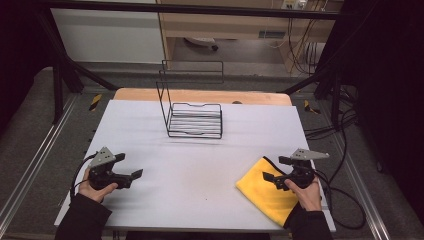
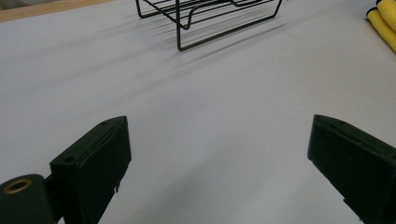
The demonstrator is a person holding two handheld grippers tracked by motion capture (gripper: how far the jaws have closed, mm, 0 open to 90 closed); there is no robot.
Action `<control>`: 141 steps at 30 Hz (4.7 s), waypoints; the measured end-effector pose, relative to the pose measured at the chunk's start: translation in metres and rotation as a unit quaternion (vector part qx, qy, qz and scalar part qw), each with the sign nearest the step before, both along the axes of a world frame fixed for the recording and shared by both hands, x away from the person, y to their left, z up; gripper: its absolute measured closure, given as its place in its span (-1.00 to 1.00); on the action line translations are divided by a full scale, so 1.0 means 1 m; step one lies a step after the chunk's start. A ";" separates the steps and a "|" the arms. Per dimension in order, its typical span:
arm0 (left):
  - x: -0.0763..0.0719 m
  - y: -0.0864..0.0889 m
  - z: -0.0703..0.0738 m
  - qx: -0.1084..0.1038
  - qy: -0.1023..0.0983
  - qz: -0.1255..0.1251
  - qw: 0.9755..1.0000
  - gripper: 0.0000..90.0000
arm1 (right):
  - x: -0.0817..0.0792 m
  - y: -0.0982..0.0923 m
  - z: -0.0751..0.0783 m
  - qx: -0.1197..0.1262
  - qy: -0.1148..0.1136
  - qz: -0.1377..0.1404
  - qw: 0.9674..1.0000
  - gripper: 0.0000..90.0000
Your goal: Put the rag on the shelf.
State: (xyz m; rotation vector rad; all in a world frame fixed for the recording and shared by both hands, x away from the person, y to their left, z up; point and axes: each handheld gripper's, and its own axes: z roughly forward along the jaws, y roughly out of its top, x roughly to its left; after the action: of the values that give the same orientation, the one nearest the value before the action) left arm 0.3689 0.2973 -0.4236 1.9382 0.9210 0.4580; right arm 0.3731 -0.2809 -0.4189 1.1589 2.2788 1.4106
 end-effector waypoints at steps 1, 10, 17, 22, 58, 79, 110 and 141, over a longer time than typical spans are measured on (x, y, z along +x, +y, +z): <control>0.000 0.000 0.000 0.002 0.000 0.000 1.000 -0.87 | 0.000 0.000 0.000 -0.001 0.000 0.000 1.000 -0.97; -0.002 0.001 -0.002 0.005 -0.001 0.004 1.000 -0.86 | -0.008 0.010 0.003 -0.018 0.005 0.005 1.000 -0.95; -0.005 -0.001 -0.003 0.009 -0.003 0.004 1.000 -0.86 | -0.013 0.031 0.008 -0.046 0.007 -0.001 0.999 -0.88; -0.005 -0.001 -0.003 0.012 -0.006 0.004 1.000 -0.86 | -0.019 0.055 0.005 -0.071 0.012 0.005 0.997 -0.82; -0.006 0.003 -0.002 0.007 -0.008 0.014 1.000 -0.84 | -0.028 0.104 -0.021 -0.180 0.015 0.039 0.983 0.83; -0.006 0.003 -0.001 0.007 -0.008 0.019 1.000 -0.84 | -0.002 0.136 0.009 -0.058 0.024 0.034 0.997 0.86; -0.004 0.001 -0.004 0.014 0.000 0.018 1.000 -0.85 | 0.043 0.217 -0.012 -0.045 0.011 0.054 0.997 -0.01; -0.007 -0.119 0.004 0.041 0.036 -0.031 0.998 -0.70 | 0.014 0.069 -0.017 -0.113 0.068 0.003 0.991 -0.16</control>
State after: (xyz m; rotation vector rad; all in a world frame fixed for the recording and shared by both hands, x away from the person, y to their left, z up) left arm 0.3616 0.1787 -0.4198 2.0638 0.8981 0.3971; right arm 0.3872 -0.2123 -0.4357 1.2087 2.4576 1.0707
